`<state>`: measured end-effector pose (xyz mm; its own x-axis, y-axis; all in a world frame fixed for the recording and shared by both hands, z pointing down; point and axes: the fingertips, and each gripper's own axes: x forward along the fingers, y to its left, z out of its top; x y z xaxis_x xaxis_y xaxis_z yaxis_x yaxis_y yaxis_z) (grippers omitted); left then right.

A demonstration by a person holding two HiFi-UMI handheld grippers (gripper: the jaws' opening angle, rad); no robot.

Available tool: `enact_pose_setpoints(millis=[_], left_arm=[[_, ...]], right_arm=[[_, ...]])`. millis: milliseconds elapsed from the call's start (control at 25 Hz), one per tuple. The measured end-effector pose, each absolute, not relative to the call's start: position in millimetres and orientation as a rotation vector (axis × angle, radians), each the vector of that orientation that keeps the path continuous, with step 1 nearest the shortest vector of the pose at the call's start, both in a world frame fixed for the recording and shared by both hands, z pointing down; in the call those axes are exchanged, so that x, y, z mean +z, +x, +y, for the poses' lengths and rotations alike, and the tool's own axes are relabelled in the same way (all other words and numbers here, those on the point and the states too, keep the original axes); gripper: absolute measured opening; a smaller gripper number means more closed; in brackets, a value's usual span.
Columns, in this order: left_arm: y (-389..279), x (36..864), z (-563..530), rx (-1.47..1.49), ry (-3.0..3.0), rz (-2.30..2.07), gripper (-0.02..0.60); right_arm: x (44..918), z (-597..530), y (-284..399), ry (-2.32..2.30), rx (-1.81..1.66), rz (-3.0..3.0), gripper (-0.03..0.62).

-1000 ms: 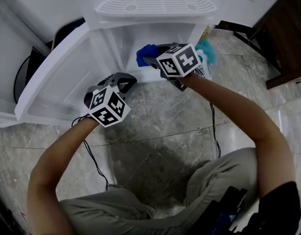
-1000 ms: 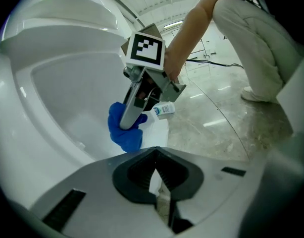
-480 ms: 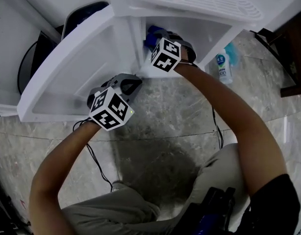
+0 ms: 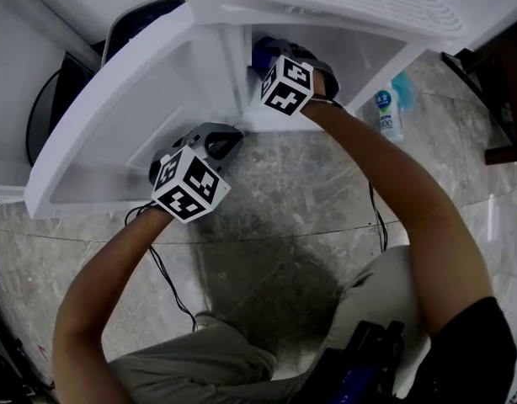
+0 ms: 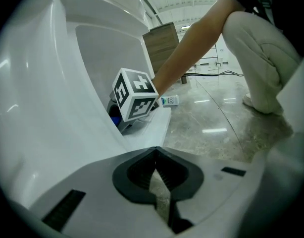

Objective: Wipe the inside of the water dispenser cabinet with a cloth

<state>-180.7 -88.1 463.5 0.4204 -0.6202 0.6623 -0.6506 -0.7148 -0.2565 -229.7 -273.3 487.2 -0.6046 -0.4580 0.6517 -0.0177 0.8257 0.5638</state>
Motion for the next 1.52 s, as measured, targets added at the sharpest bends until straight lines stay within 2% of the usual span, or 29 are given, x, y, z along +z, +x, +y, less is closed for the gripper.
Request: enact_pose_setpoints(millis=[520,1160,1520], left_arm=[[-167,449,-112,1.132,2.652,-1.189,0.008],[-162,457,-94,1.160,2.646,-1.128,0.008],[-155,443,-94,1.148,2.671,-1.131,0.008]], right_arm=[[490,-284,-235,0.332,-0.643,-2.119,0.152],[491,-286,-234,0.329,-0.625,-2.107,0.152],[404,-293,-225,0.753,-0.272,-2.485,0.152]])
